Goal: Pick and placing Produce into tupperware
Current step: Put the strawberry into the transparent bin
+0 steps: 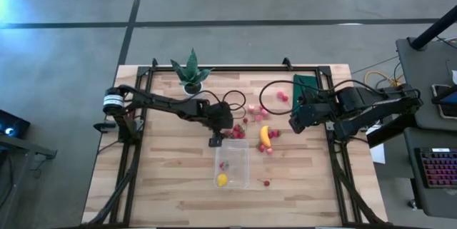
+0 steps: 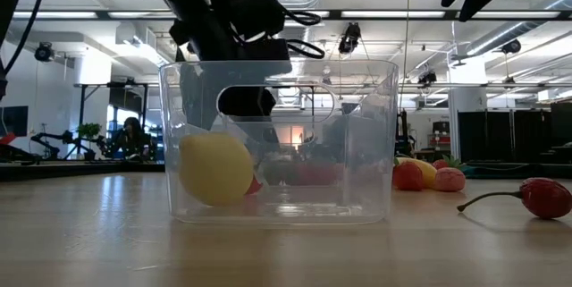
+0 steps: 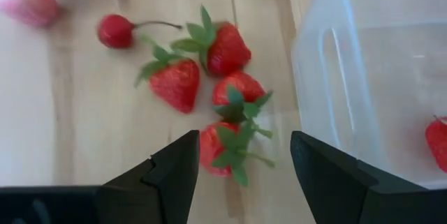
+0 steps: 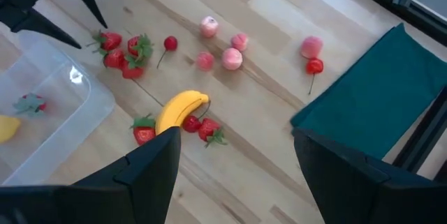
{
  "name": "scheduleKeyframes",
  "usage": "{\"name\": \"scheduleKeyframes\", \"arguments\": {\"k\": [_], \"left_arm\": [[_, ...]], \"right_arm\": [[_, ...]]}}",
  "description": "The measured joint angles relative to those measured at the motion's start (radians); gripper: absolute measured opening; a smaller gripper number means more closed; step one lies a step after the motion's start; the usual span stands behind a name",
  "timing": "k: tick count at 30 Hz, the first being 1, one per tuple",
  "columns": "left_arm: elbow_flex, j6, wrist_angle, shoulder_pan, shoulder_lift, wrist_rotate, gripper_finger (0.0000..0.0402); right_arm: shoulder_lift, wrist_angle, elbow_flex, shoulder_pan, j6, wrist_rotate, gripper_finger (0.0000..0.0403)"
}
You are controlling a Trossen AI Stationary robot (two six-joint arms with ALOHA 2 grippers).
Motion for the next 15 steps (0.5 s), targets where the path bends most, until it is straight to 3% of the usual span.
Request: {"name": "scheduleKeyframes", "arguments": {"k": [15], "left_arm": [[0.004,-0.001,0.017,-0.001,0.065,-0.022,0.0209]], "right_arm": [[0.000,-0.003,0.000,0.000,0.009,0.000,0.0272]]}}
